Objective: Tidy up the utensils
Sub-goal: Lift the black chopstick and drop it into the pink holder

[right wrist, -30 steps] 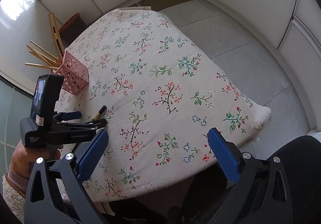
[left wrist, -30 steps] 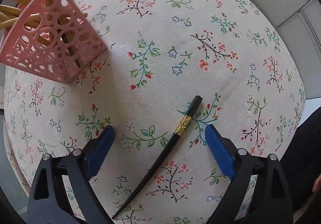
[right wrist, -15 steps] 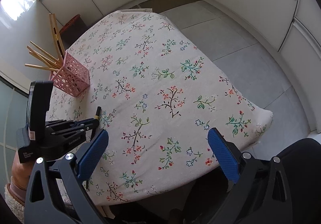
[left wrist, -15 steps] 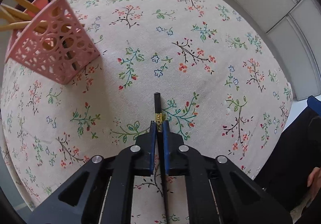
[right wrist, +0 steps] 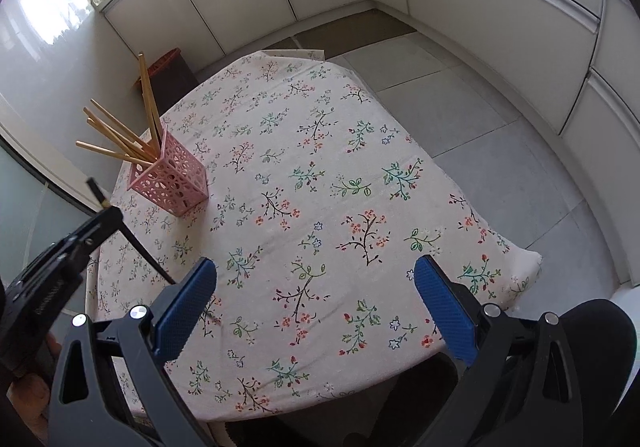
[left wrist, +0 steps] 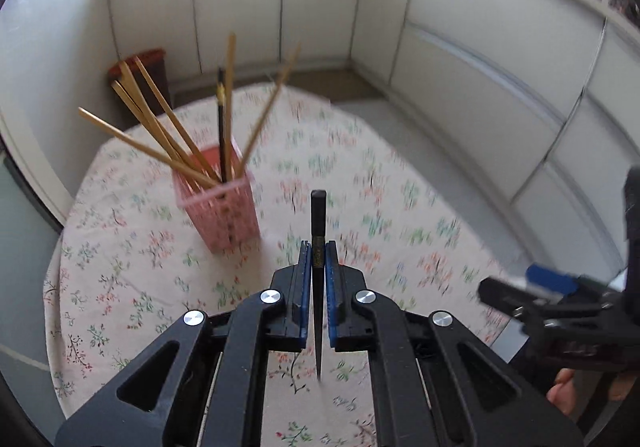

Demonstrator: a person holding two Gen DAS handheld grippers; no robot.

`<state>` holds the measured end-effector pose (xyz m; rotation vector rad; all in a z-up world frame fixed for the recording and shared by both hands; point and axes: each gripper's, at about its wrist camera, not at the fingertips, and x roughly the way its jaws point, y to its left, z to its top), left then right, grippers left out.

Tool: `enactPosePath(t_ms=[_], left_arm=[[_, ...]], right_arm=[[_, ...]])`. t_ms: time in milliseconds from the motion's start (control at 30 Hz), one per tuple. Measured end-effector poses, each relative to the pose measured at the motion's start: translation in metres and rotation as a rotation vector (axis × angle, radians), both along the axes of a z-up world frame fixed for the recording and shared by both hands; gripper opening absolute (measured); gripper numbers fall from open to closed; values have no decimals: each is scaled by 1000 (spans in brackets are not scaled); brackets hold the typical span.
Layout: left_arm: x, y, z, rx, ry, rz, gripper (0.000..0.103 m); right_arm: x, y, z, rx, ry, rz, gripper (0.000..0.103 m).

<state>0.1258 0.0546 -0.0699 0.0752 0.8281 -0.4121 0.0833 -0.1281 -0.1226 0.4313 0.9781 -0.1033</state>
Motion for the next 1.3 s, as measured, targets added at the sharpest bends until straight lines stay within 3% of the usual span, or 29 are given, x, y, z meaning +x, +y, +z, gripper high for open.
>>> enactPosePath(t_ms=[233,567,767,933,1033,1167,1300], left_arm=[[17,16,65,-92,-134,96,6],[60,29,126,-68,-239,170,6],[98,30,107,-32,-207,209,6],[131,27,61,7,-98,229,7],[128,29,44,13,-33,233,9],[103,40,62,-6,-99,261,43],[88,42,77,17,-138,275,50]], right_arm=[[14,0,30,-19,-81,-4,96],[43,25,85,-162,-256,58,96],[54,34,80,-197,-247,90,96],[60,36,70,-196,-215,90,96],[61,39,69,-208,-213,99,96],[64,47,77,-217,-243,100,96],[65,60,94,-226,-300,107,96]])
